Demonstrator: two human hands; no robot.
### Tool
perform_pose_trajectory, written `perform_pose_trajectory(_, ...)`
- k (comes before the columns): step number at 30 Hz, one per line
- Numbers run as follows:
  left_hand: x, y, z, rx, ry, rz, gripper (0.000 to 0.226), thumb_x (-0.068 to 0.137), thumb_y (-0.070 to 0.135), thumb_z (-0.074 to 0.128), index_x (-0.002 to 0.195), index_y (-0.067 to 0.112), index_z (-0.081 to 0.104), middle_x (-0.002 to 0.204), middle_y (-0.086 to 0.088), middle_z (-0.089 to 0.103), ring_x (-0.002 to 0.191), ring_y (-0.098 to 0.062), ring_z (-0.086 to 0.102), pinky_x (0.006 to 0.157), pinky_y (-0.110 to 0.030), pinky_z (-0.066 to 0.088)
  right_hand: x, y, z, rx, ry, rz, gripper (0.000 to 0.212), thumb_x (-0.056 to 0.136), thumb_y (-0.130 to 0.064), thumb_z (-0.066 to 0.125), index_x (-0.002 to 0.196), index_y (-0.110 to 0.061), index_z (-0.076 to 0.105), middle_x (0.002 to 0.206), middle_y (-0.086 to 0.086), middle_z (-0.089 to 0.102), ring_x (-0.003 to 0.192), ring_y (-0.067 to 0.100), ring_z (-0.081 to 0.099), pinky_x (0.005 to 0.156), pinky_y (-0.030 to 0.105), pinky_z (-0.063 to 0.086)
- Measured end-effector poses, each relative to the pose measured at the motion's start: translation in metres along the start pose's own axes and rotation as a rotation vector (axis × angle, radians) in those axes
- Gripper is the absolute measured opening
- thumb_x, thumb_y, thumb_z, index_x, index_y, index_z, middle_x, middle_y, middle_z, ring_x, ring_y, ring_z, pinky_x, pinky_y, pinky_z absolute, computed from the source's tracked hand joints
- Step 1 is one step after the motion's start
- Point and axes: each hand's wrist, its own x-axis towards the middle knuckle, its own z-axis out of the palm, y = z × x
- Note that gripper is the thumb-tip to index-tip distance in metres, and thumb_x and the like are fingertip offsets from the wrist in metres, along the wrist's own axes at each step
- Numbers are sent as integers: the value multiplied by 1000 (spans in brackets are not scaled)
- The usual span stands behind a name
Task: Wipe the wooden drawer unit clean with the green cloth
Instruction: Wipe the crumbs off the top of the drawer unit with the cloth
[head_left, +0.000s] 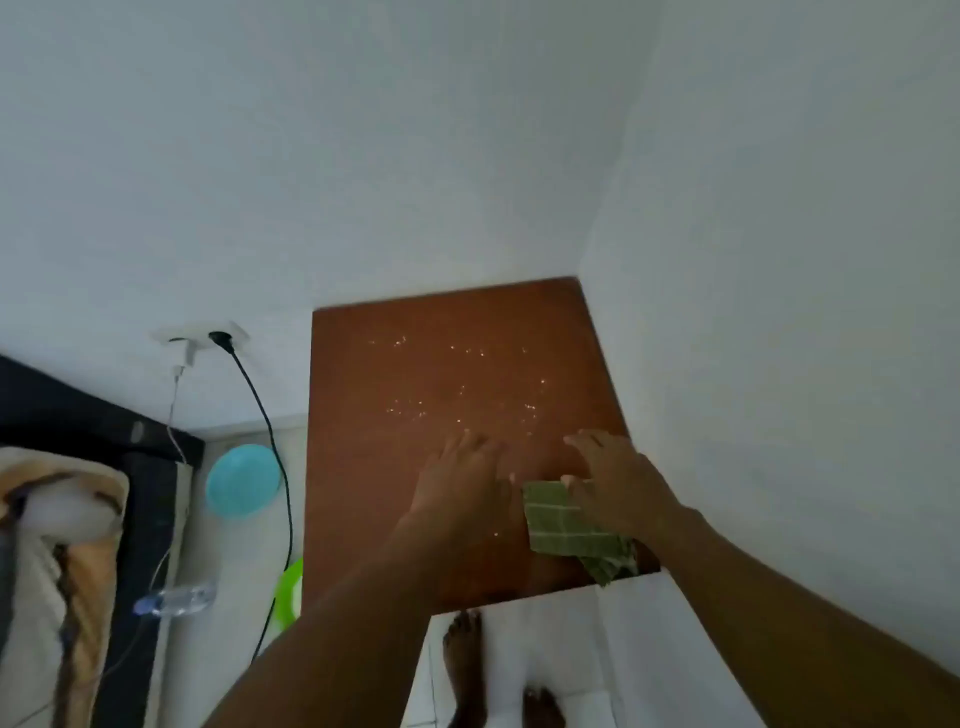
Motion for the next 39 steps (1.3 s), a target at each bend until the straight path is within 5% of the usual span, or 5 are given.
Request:
perform_pose_trajectory(7,4,-34,94,185,-13,92,56,102,43,36,154,24,26,166,-7,17,155,-26,6,126,-45,6,-9,38,101,-227,129,-236,72,96,-56,43,157,-23,26,167,0,18,155,23,15,124,49,20)
perform_pose_trajectory(19,10,-54,158,141,84,118,62,101,45,28,157,17,28,166,-12,21,154,-28,11,124,-47,14,2,56,152,-243,179,-266,66,101,-54,33,159,-24,21,167,2,16,156,23,10,124,50,15)
perform_pose_trajectory(34,26,-64,155,106,94,149,58,103,42,33,155,16,33,164,-10,28,153,-26,20,122,-49,24,20,52,155,-215,388,-327,48,100,-27,39,146,-18,49,155,6,45,147,27,37,116,51,36)
perform_pose_trajectory(39,35,-63,147,117,79,160,60,103,45,26,157,17,29,164,-8,27,153,-25,20,124,-44,17,28,47,148,-73,459,-357,43,99,-18,44,140,-11,55,145,9,56,141,26,46,111,50,44)
